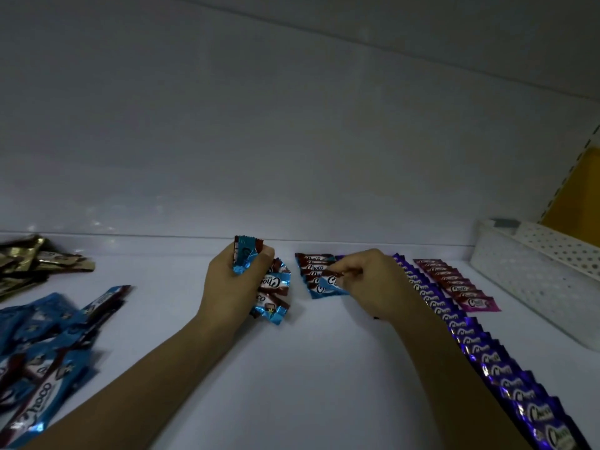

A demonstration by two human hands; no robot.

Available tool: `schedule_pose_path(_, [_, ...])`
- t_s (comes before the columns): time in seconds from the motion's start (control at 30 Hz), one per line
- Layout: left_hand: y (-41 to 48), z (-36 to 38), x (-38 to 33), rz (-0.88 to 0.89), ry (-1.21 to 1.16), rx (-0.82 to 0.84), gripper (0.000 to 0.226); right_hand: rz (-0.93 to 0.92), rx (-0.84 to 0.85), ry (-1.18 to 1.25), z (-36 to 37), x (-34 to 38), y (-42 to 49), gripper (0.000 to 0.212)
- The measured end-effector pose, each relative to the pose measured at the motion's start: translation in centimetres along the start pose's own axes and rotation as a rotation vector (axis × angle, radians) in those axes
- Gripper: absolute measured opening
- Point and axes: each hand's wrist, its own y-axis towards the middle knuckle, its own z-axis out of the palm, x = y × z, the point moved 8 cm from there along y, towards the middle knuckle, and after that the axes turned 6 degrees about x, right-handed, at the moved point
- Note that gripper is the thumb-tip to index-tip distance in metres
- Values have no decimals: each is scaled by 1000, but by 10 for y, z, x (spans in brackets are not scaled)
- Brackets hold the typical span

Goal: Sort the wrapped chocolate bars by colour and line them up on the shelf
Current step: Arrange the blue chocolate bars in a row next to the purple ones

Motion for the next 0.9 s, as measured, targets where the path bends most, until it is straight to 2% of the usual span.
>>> schedule_pose_path(0.2, [-1, 0, -1, -12, 20, -8, 12, -6, 56, -65, 6, 1, -1, 14])
schedule_pose_path(0.33, [-1, 0, -1, -10, 29, -6, 12, -36, -3, -262, 7, 8, -2, 14])
schedule_pose_path(0.43, [-1, 0, -2, 3, 29, 0, 11, -50, -43, -311, 8, 10, -2, 14])
schedule_pose_path(0.9, [-1, -2, 2, -23, 35, -18, 11, -81, -55, -195, 15, 6, 1, 12])
